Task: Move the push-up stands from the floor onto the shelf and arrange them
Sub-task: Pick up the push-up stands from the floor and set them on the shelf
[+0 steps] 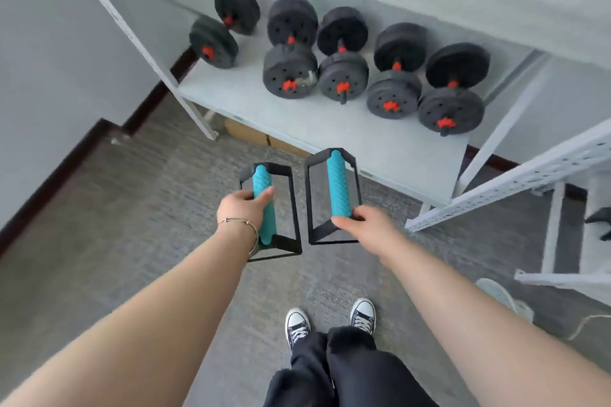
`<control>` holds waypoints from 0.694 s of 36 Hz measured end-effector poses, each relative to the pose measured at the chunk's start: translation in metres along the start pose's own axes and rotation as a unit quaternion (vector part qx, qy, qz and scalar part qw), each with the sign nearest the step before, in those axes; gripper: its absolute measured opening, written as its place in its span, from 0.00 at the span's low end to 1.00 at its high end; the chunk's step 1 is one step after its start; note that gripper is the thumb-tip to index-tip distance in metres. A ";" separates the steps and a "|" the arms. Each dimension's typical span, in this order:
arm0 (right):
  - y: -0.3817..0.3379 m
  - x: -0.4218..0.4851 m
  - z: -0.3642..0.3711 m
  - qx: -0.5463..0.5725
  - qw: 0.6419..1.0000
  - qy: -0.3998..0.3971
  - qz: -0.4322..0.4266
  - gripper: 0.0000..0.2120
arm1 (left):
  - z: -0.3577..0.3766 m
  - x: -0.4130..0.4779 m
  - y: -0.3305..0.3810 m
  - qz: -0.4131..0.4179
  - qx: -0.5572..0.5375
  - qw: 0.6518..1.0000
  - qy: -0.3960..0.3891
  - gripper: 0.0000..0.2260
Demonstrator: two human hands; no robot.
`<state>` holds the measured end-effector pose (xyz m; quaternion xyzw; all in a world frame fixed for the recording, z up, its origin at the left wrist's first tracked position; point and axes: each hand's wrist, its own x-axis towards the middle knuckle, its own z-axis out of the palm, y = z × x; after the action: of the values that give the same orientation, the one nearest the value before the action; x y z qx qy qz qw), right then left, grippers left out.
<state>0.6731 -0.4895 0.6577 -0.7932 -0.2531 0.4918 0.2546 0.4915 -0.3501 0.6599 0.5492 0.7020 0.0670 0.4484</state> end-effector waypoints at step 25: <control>-0.197 -0.143 -0.184 0.107 0.955 0.224 -0.164 0.13 | -0.118 -0.111 0.276 0.273 -0.144 0.951 -0.001 0.19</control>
<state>0.7547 -0.4648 0.9505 -0.7988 -0.2620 0.2767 0.4656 0.6043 -0.2888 0.9531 0.6499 0.5077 0.2869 0.4875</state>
